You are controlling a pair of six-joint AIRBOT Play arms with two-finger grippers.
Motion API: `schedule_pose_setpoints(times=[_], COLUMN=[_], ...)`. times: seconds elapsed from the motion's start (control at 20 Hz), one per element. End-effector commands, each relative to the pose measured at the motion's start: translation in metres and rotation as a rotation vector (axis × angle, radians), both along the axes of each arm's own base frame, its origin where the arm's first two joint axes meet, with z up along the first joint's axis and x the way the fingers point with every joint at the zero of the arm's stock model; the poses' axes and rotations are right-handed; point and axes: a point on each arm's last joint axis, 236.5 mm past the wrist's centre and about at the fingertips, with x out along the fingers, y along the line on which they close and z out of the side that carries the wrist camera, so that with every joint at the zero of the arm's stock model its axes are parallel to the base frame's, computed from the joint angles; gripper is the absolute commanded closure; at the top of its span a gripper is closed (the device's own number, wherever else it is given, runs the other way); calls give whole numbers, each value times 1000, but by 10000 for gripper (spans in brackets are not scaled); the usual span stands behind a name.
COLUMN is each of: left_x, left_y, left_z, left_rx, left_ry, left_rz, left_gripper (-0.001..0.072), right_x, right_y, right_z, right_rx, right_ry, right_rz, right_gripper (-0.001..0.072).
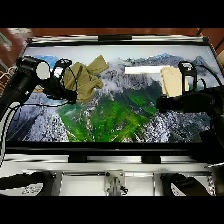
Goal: Fold the shirts.
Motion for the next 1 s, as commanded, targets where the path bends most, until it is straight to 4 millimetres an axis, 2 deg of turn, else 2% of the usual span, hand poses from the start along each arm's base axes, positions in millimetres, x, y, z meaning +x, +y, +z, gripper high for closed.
schedule_pose_setpoints(times=[0.0, 0.7, 0.95], left_x=[0, 0, 3], left_y=[0, 0, -5], left_z=[0, 0, 1], left_rx=[0, 0, -18], left_ry=[0, 0, -14], left_rz=[-1, 0, -2], left_gripper=[43, 43, 43], right_x=[0, 1, 22], right_y=[0, 0, 9], right_z=[0, 0, 14], right_rx=[1, 3, 45], right_ry=[0, -2, -110], right_rz=[-1, -1, 2], right_gripper=[192, 192, 192])
